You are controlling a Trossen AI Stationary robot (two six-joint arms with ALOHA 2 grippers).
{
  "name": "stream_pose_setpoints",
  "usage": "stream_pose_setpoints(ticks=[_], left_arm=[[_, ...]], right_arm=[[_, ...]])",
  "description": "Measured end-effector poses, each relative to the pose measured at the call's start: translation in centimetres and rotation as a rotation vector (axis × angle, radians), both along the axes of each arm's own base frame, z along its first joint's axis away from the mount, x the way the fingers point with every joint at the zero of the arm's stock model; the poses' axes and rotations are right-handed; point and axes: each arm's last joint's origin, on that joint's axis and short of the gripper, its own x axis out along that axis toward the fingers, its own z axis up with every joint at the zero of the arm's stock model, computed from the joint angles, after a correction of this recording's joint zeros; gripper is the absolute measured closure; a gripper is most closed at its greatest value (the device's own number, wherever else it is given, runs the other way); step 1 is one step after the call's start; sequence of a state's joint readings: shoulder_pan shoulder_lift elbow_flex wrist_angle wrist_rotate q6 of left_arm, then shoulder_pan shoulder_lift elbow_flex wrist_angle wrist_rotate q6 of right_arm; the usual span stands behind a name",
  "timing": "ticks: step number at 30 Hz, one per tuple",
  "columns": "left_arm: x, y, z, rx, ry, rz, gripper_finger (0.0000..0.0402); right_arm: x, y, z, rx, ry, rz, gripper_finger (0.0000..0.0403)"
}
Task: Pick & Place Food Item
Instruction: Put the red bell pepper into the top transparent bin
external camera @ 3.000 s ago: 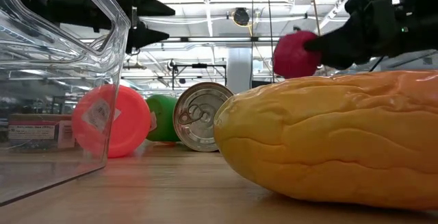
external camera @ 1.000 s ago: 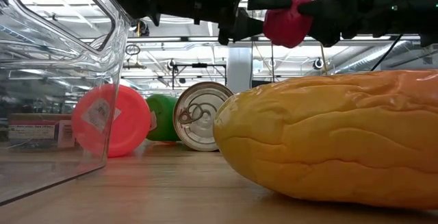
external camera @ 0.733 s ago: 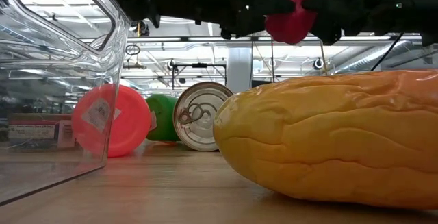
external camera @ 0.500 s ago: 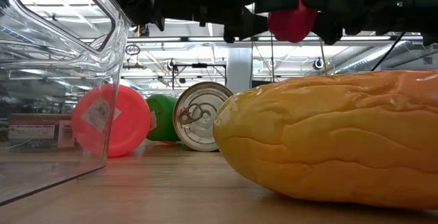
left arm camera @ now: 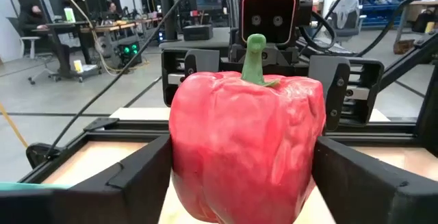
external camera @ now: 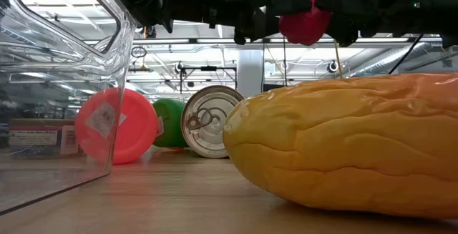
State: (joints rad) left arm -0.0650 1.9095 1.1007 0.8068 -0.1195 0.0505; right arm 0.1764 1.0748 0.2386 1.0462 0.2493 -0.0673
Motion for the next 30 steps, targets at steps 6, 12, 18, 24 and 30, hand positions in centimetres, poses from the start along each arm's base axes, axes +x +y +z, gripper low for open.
stream_pose_setpoints(ticks=[6, 12, 18, 24, 30], left_arm=[[0.0, 0.0, 0.0, -0.004, -0.002, 0.013, 0.0155], [-0.4, -0.1, 0.9, 0.000, 0.017, 0.037, 0.0155], [-1.5, -0.2, 3.8, 0.033, -0.014, 0.046, 0.0152], [-2.3, -0.1, 4.8, 0.053, 0.020, 0.072, 0.0155], [-3.7, 0.4, 6.4, 0.050, 0.018, 0.216, 0.0155]], right_arm=[[0.0, 0.0, 0.0, 0.011, 0.003, 0.004, 0.0131], [0.0, -0.1, 0.1, 0.045, 0.018, -0.018, 0.0115], [-1.0, -0.4, 1.0, 0.100, -0.004, -0.054, 0.0086], [-2.5, -0.6, 1.7, 0.087, 0.022, -0.056, 0.0070], [-3.3, -0.8, 1.5, 0.075, 0.079, -0.061, 0.0074]])
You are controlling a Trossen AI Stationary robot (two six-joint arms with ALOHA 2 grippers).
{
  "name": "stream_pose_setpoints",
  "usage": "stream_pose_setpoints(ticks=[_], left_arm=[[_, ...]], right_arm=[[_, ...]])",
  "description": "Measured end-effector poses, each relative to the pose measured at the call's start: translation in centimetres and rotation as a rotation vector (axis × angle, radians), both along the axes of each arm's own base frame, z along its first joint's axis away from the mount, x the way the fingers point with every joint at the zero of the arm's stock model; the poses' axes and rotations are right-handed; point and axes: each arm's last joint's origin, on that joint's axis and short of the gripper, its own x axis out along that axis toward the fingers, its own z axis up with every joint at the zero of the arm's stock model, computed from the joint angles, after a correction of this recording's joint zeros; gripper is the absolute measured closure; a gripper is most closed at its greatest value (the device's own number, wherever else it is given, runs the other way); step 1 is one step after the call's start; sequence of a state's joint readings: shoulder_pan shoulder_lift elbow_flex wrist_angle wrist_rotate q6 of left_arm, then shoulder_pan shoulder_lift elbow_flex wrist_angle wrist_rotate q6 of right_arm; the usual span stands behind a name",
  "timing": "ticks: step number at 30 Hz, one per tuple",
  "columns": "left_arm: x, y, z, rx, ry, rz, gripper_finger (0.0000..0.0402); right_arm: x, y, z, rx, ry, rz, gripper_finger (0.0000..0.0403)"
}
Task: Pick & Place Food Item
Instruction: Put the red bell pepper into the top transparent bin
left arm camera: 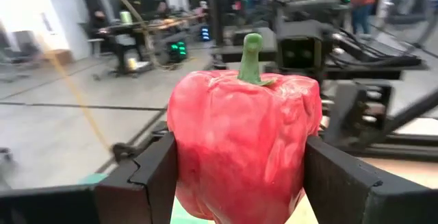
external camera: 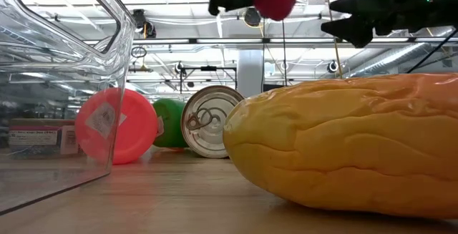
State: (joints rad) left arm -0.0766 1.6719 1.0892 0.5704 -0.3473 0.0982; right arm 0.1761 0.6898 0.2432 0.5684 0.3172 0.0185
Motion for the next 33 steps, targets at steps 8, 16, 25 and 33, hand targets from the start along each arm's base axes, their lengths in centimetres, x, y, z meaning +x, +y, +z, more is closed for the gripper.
stream_pose_setpoints(ticks=[8, 16, 25, 33], left_arm=[[-4.7, 1.4, 0.3, 0.011, -0.065, 0.162, 0.0155], [-10.8, 4.6, -4.7, -0.147, -0.160, 0.373, 0.0155], [-14.2, 7.1, -9.4, -0.324, -0.193, 0.702, 0.0140], [-14.4, 8.2, -9.7, -0.385, -0.203, 0.755, 0.0090]], right_arm=[[-0.2, -0.1, -0.3, -0.007, 0.036, -0.029, 0.0077], [-0.2, -0.1, -0.4, -0.010, 0.038, -0.030, 0.0078], [-0.2, -0.2, -0.4, -0.009, 0.037, -0.054, 0.0078], [-0.2, -0.2, -0.4, -0.009, 0.038, -0.054, 0.0078]])
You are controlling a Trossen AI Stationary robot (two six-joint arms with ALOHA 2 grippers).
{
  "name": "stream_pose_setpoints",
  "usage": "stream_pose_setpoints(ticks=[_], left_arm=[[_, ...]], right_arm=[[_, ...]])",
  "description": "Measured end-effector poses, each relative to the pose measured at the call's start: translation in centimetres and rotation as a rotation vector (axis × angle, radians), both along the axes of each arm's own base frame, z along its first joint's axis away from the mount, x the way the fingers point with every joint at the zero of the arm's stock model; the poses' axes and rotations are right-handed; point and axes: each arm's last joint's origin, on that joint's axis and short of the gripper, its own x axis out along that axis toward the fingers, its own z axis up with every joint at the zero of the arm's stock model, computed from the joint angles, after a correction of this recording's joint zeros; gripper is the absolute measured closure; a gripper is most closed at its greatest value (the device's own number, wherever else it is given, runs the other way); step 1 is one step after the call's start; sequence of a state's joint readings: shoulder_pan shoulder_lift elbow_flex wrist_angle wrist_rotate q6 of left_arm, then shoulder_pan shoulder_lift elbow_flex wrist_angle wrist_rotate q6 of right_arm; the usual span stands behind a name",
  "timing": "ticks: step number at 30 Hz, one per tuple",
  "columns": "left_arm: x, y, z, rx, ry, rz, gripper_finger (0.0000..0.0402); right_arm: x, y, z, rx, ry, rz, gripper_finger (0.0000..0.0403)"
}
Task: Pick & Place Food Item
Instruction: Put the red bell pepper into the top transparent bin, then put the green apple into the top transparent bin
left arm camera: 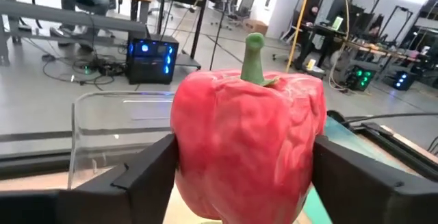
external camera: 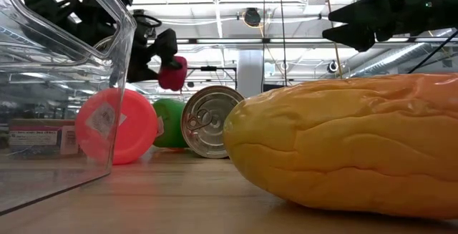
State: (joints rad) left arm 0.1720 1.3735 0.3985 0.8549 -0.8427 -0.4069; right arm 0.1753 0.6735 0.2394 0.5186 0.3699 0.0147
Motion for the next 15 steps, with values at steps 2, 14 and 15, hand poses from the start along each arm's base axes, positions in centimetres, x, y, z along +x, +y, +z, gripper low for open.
stream_pose_setpoints(ticks=[2, 14, 15], left_arm=[[-0.01, 0.08, -0.02, 0.015, 0.028, -0.005, 0.0066], [-0.02, 0.08, -0.18, 0.012, 0.048, -0.011, 0.0010], [-0.02, 0.08, -0.18, 0.012, 0.047, -0.011, 0.0010]], right_arm=[[0.00, 0.00, -0.01, 0.000, 0.000, 0.000, 0.0078], [-0.01, 0.00, -0.04, 0.000, 0.001, 0.000, 0.0078], [-0.01, 0.00, -0.04, 0.000, 0.001, 0.000, 0.0078]])
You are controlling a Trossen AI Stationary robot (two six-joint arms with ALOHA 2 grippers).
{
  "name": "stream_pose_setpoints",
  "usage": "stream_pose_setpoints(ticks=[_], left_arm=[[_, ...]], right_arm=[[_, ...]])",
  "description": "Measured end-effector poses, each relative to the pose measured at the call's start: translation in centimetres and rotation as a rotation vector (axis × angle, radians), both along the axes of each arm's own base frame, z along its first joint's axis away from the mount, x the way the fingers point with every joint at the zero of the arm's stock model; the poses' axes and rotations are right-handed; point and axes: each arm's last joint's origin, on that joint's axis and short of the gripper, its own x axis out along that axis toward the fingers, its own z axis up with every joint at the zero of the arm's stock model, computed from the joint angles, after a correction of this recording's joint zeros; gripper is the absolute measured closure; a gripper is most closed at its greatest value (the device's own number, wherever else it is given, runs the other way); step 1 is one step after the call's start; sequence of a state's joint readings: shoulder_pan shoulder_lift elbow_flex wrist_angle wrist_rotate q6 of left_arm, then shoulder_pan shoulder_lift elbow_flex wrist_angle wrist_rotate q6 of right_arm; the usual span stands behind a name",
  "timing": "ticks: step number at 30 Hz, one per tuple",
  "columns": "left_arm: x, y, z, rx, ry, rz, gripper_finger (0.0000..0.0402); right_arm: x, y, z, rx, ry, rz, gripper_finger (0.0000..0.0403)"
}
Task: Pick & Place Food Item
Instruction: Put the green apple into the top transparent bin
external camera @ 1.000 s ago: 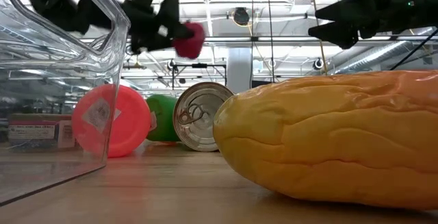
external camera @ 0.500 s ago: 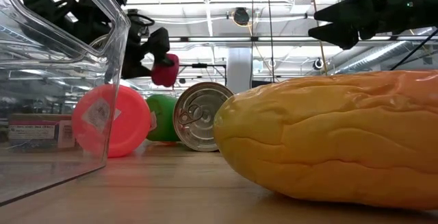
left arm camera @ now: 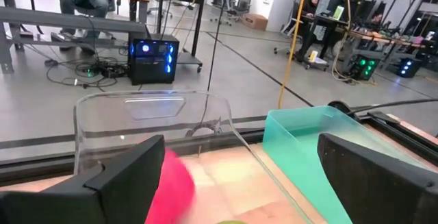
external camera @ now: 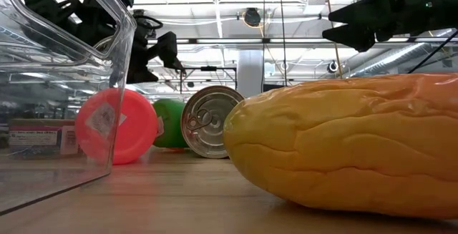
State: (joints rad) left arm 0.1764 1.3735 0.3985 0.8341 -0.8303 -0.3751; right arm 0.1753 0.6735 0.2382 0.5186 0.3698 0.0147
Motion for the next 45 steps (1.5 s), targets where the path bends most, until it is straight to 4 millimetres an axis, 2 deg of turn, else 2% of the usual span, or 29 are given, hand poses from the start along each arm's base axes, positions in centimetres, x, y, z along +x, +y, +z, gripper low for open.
stream_pose_setpoints(ticks=[10, 17, 23, 38, 45], left_arm=[[0.3, -1.0, 0.6, 0.023, -0.048, -0.049, 0.0009], [0.8, -2.3, 1.7, 0.090, -0.096, -0.209, 0.0009], [1.1, -3.1, 1.7, 0.091, -0.100, -0.295, 0.0009], [1.1, -3.5, 1.6, 0.084, -0.097, -0.325, 0.0009], [1.2, -3.6, 1.5, 0.080, -0.086, -0.360, 0.0009]], right_arm=[[0.0, 0.0, 0.0, -0.008, 0.004, 0.005, 0.0078], [0.2, 0.1, -0.6, -0.017, 0.053, 0.005, 0.0078], [0.9, 0.2, -1.5, -0.001, 0.104, 0.003, 0.0078], [4.7, -0.3, -6.0, -0.004, 0.254, -0.102, 0.0074], [8.5, 0.1, -6.8, -0.036, 0.470, -0.111, 0.0056]])
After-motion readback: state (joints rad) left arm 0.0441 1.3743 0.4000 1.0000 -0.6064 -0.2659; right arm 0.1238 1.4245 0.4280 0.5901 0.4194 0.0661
